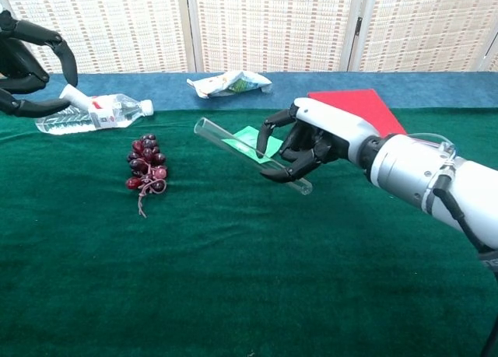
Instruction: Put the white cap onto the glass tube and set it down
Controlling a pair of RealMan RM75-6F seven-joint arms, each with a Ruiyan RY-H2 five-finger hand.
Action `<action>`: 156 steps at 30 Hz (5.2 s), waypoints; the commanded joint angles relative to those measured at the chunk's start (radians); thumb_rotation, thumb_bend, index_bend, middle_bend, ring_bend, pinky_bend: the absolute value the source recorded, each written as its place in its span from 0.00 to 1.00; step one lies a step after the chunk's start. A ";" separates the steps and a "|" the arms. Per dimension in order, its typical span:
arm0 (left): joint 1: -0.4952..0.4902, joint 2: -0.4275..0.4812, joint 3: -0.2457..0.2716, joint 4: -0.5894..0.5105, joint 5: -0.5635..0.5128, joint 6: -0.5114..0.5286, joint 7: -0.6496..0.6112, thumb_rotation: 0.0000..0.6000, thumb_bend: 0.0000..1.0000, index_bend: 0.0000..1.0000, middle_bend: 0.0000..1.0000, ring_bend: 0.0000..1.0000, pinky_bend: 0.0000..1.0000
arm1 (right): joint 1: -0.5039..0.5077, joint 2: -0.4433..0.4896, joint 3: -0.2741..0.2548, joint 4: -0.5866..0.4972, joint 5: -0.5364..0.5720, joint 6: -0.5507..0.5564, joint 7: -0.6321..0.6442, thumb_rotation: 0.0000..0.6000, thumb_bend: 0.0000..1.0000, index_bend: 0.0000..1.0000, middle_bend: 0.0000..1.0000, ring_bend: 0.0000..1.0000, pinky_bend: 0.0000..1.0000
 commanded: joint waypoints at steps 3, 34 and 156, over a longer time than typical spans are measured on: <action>-0.015 -0.025 -0.013 -0.022 0.004 0.006 0.003 1.00 0.45 0.64 1.00 0.94 0.93 | 0.021 -0.028 0.028 -0.018 0.026 -0.007 -0.024 1.00 0.75 0.85 1.00 1.00 1.00; -0.033 -0.053 0.004 -0.088 0.045 0.030 0.062 1.00 0.45 0.65 1.00 0.94 0.93 | 0.066 -0.085 0.073 -0.052 0.088 -0.013 -0.093 1.00 0.76 0.86 1.00 1.00 1.00; 0.154 0.041 0.026 0.081 -0.269 0.107 0.283 1.00 0.32 0.23 0.56 0.44 0.40 | -0.228 0.319 -0.100 -0.169 -0.084 0.368 -0.353 1.00 0.78 0.32 0.44 0.55 0.55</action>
